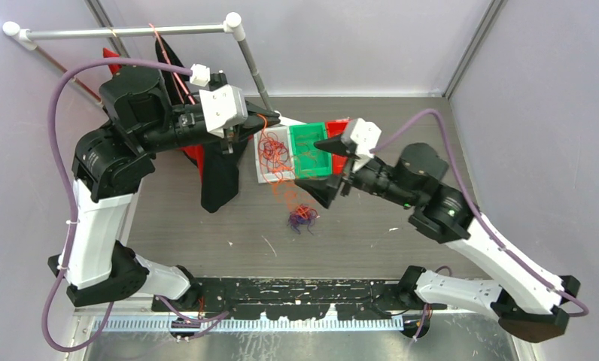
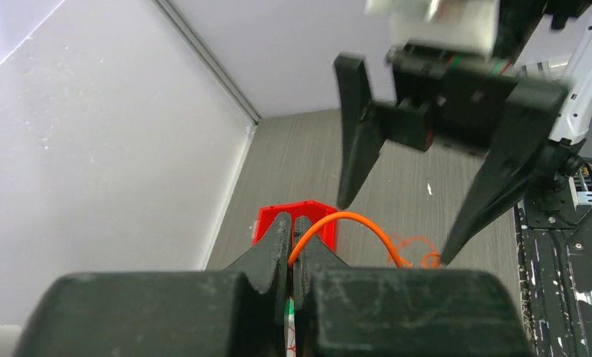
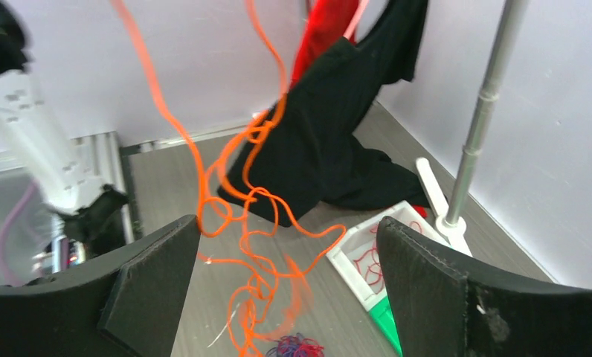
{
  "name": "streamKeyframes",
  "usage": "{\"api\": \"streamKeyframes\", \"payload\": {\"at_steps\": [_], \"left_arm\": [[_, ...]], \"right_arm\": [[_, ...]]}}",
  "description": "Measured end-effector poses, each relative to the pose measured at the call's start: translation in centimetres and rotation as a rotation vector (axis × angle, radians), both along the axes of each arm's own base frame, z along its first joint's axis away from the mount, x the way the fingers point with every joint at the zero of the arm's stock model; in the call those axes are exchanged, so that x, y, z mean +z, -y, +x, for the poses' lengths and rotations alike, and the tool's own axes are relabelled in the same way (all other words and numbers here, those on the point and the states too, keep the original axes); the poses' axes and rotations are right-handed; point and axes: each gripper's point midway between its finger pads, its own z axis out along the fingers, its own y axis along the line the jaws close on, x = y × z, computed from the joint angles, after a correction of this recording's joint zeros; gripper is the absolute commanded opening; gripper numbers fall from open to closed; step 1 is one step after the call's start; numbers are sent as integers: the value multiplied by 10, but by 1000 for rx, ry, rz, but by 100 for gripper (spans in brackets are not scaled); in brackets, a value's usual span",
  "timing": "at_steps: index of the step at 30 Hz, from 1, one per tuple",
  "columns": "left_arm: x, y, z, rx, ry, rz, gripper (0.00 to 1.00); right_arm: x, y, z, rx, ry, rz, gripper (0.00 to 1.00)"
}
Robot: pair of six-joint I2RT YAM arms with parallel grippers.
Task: Untangle the cables
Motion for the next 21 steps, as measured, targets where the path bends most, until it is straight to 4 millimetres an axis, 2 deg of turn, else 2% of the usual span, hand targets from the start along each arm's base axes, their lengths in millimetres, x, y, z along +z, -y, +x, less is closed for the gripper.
{"api": "streamKeyframes", "payload": {"at_steps": [3, 6, 10, 13, 17, 21], "left_arm": [[-2, 0, 1, 0, 3, 6, 0], [-2, 1, 1, -1, 1, 8, 0], [-4, 1, 0, -6, -4, 12, 0], [-5, 2, -1, -14, -7, 13, 0], [-5, 3, -5, -35, -16, 10, 0], [-5, 5, -11, -64, -37, 4, 0]], "right_arm": [[22, 13, -26, 71, 28, 17, 93], [52, 21, -41, 117, 72, 50, 93], [81, 22, -43, 124, 116, 89, 90], [95, 8, -34, 132, 125, 100, 88], [88, -23, -15, 154, 84, 89, 83], [52, -56, 11, 157, -20, 43, 79]]}}
